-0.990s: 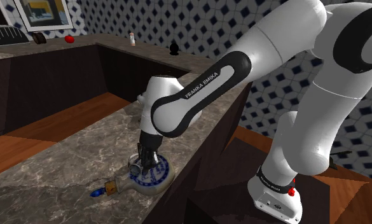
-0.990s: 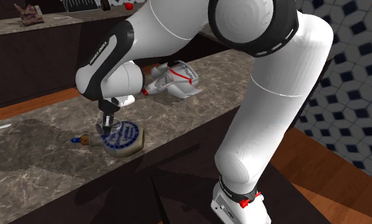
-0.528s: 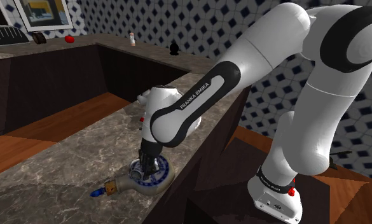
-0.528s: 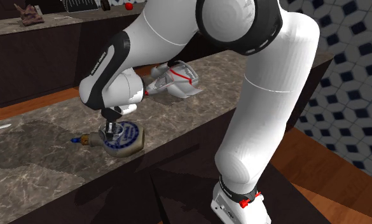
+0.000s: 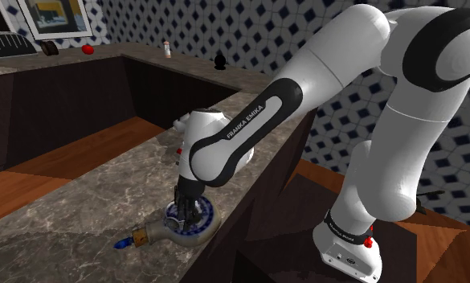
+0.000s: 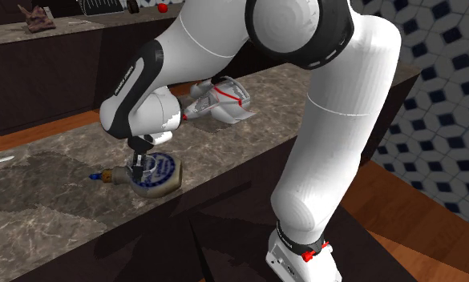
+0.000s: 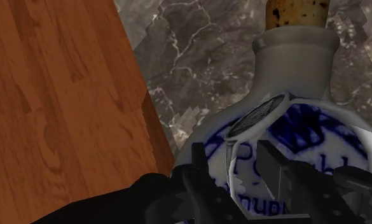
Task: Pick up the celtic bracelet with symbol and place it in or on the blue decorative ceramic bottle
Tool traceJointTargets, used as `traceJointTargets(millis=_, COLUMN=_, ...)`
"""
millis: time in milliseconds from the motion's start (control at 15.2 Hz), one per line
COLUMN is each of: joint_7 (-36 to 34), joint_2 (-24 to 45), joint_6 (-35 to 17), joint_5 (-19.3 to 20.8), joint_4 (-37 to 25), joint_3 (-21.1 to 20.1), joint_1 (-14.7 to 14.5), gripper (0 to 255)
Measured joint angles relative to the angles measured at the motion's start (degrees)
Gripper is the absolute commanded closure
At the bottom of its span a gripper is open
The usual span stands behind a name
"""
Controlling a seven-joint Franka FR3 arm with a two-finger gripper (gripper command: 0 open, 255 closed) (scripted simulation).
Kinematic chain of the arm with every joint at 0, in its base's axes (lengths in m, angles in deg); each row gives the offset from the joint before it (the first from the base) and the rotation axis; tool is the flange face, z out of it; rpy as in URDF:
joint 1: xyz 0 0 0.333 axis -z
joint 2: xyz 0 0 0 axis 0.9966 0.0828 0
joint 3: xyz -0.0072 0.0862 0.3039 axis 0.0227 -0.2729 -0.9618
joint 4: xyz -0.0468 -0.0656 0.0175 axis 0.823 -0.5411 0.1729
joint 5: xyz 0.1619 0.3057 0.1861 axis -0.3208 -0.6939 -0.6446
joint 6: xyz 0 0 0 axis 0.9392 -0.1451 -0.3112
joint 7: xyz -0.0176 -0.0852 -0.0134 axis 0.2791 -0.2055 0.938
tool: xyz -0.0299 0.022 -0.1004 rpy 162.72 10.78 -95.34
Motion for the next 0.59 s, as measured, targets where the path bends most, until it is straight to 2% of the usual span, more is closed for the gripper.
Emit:
traceJointTargets(millis=330, joint_7=0.0, joint_2=0.03, joint_6=0.01, joint_5=0.0, joint_4=0.03, joint_3=0.01, joint_1=0.01, gripper=0)
traceJointTargets(millis=594, joint_7=-0.6, joint_2=-5.61, joint_6=5.7, joint_5=1.0, joint_4=0.26, joint_3=1.05, joint_1=1.08, gripper=0)
